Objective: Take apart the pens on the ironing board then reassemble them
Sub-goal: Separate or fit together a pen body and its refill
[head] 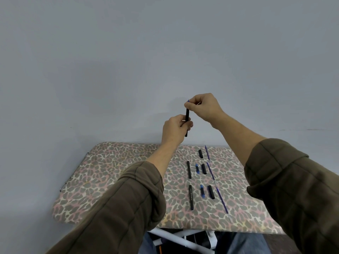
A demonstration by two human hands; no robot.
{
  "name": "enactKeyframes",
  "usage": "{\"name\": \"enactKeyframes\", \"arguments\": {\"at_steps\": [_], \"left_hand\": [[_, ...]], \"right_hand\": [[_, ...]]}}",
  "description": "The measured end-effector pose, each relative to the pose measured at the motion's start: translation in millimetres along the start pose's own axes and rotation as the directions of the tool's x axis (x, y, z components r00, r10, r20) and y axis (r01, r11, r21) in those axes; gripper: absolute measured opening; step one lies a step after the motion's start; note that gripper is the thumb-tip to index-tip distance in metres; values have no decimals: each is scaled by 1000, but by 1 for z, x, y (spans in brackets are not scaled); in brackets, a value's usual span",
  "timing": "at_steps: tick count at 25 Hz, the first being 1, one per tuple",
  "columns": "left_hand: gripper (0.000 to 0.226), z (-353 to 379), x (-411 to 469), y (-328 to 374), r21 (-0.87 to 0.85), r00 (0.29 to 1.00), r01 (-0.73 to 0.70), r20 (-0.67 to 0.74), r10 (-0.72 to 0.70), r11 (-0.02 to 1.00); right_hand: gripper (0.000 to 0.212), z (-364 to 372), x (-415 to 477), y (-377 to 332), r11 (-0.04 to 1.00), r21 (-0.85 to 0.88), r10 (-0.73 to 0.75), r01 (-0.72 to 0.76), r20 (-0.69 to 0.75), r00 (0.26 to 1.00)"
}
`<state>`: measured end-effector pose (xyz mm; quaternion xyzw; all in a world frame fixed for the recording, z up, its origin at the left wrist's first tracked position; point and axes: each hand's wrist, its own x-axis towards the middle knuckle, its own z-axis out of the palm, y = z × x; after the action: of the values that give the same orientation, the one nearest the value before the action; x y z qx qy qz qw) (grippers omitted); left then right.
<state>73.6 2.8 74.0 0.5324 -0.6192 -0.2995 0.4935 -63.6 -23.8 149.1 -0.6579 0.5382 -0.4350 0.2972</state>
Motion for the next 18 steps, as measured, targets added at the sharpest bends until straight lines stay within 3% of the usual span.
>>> {"name": "enactKeyframes", "arguments": {"at_steps": [3, 7, 10, 14, 18], "left_hand": [[10, 2, 1, -2, 8, 1000, -9, 17, 9, 1000], [10, 5, 6, -13, -23, 1000, 9, 12, -9, 1000], [16, 8, 10, -28, -26, 999, 35, -13, -35, 999], [21, 12, 16, -50, -5, 998, 50, -25, -50, 999], [23, 11, 24, -71, 12, 997, 74, -22, -73, 997]], "right_hand": [[21, 4, 2, 5, 1000, -30, 7, -8, -31, 1000], [23, 6, -1, 12, 996, 90, 24, -23, -5, 1000], [33, 13, 8, 32, 989, 120, 98, -88, -72, 993], [21, 25, 22, 84, 943, -218, 232, -252, -110, 966], [26, 39, 19, 132, 758, -578, 347, -302, -34, 937]]}}
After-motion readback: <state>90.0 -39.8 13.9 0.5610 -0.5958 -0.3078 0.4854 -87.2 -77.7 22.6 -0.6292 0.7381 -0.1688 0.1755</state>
